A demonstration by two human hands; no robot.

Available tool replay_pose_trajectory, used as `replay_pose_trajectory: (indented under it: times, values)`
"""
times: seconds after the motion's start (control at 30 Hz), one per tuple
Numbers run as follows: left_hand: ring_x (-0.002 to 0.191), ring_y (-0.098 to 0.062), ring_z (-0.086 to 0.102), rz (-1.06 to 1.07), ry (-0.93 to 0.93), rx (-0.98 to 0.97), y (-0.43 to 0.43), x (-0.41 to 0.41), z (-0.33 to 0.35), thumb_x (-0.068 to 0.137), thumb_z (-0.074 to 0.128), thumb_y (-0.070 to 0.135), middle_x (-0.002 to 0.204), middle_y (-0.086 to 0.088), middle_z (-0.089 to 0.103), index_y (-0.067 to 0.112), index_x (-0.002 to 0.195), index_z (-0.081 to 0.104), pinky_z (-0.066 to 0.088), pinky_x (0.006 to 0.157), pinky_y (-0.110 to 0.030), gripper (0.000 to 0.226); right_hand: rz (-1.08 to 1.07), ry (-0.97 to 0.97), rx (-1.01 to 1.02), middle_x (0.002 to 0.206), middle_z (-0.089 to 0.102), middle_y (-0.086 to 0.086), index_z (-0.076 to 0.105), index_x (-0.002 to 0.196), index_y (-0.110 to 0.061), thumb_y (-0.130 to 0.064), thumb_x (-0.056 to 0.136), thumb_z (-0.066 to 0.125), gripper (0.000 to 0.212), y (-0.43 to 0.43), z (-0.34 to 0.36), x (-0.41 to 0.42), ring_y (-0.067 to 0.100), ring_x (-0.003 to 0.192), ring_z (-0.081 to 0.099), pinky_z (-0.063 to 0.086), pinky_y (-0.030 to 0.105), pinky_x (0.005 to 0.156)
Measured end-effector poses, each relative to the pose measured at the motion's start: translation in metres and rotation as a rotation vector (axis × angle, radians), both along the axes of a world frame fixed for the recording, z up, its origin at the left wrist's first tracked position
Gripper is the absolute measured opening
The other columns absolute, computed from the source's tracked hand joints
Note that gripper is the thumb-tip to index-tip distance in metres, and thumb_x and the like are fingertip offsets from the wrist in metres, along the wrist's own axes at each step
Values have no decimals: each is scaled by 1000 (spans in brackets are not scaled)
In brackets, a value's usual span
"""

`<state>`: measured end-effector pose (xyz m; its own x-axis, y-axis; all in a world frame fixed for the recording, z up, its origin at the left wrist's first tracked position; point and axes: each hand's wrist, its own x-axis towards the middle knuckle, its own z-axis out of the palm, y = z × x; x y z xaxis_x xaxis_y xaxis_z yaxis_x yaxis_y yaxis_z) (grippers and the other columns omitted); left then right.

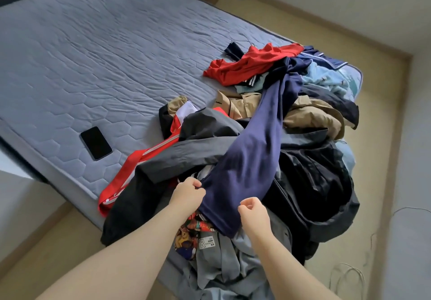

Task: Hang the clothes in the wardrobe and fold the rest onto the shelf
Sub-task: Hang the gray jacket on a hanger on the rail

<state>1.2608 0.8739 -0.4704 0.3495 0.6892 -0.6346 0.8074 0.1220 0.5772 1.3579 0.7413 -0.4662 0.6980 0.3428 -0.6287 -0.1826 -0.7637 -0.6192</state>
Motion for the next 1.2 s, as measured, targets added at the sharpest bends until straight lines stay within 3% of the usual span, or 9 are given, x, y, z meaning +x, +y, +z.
replay_pose_trajectory:
  times: [0.1,0.23,0.33,0.43,0.5,0.67,0.83,1.03,1.2]
  values:
    - [124,-29,40,-79,48,12,1,15,-18,86,55,24,142,-4,33,23,139,35,38,98,-35,57,-59,43,-13,129,44,11,42,131,-13,-9,86,49,46,5,-18,7,21,96,50,41,28,80]
    - [135,-28,30,-75,4,-128,-2,29,-42,87,58,22,153,-5,20,18,149,11,31,106,-36,77,-210,100,-26,148,27,11,14,149,-17,-12,85,53,75,8,-40,10,32,125,40,36,40,102]
    - [122,-31,46,-184,117,-90,-5,32,-53,87,56,17,138,-11,44,21,147,14,40,100,-35,74,-335,193,37,132,46,10,15,145,-17,-10,82,56,75,5,-54,13,31,107,51,43,39,91]
    - [102,-30,54,-199,156,12,-3,37,-54,83,54,9,118,-11,57,20,137,35,44,81,-30,58,-329,233,6,100,57,11,46,105,-10,-10,79,59,29,4,-58,18,27,76,50,42,32,64]
    - [94,-26,56,-119,32,36,4,47,-47,80,54,7,106,-8,62,16,122,51,42,74,-27,43,-265,157,-25,86,57,11,44,76,-13,-13,78,61,16,10,-53,25,27,70,50,42,31,58]
    - [88,-15,60,133,-534,-71,29,85,-1,85,55,-5,100,-7,66,15,103,62,49,74,-21,28,-297,-191,118,66,55,10,39,57,-13,-21,84,58,34,43,-1,62,30,64,57,53,39,68]
    - [104,1,55,129,-998,-316,69,119,53,94,43,0,109,11,61,21,114,56,41,92,-16,32,-544,-391,603,65,63,-8,59,90,-16,-9,93,51,11,78,66,101,3,60,65,53,18,63]
    - [143,-22,11,-305,-90,175,74,102,7,89,44,0,155,-8,8,16,147,22,14,115,-31,64,-311,-211,381,93,55,-6,54,123,-16,-12,90,52,34,77,42,74,19,101,54,35,22,83]
    - [136,-32,28,-480,270,192,62,75,-36,86,51,9,154,-6,17,29,148,8,30,108,-46,78,-128,-35,137,130,48,1,44,135,-20,-15,88,50,47,48,-7,45,11,99,42,31,23,80]
